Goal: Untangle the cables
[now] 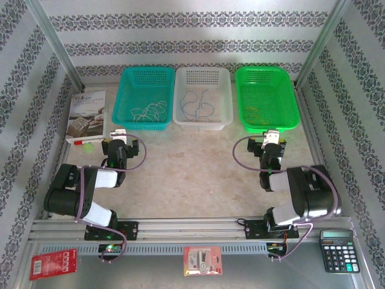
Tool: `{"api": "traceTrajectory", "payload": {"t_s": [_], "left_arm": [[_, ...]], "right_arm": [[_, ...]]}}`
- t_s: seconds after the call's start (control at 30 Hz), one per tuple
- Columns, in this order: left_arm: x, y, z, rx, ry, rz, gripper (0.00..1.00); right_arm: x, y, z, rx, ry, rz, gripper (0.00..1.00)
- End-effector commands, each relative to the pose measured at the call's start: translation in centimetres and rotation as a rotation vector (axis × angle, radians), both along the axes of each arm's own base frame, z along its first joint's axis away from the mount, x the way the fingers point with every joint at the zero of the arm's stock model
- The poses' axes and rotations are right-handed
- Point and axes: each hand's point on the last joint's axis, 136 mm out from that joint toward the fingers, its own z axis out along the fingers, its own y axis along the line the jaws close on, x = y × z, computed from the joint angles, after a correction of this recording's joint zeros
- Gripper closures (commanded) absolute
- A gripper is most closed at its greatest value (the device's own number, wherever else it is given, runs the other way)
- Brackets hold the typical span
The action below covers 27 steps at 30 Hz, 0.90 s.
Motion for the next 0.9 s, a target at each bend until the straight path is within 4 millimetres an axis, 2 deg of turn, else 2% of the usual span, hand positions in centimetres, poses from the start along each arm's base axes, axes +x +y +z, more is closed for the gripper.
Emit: {"api": "traceTrajectory", "payload": {"t_s": [0.0, 0.13, 0.17, 0.2, 0.23, 0.27, 0.33, 0.87], "left_arm": [[1.8, -0.5, 3.0, 0.000, -0.134, -0.042, 0.00], [2.2, -0.6, 2.4, -0.030, -0.107, -0.071, 0.00], [2.2, -0.5, 1.4, -0.046, -0.075, -0.071, 0.00], [2.5, -0.4, 1.6, -0.035, -0.113, -0.074, 0.00], [2.4, -0.3, 1.6, -0.041, -0.114, -0.064, 0.00], [2.3, 0.0, 1.2, -0.052, -0.068, -0.049, 0.00], [2.5, 0.1, 1.5, -0.050, -0.108, -0.051, 0.00], [2.5, -0.2, 1.4, -0.052, -0.098, -0.070, 0.00]], "right_arm": [[1.1, 1.8, 2.8, 0.014, -0.125, 0.105, 0.02], [2.7, 1.0, 2.5, 0.032, -0.070, 0.060, 0.02], [2.7, 0.1, 1.8, 0.035, -0.024, 0.005, 0.02], [2.4, -0.2, 1.4, 0.043, 0.003, -0.005, 0.02], [3.2, -0.2, 2.7, 0.046, -0.030, -0.003, 0.02], [3.3, -0.2, 2.8, 0.044, -0.049, -0.006, 0.02], [3.2, -0.1, 2.8, 0.042, -0.052, -0.004, 0.02], [3.3, 0.0, 2.7, 0.044, -0.043, 0.007, 0.02]]}}
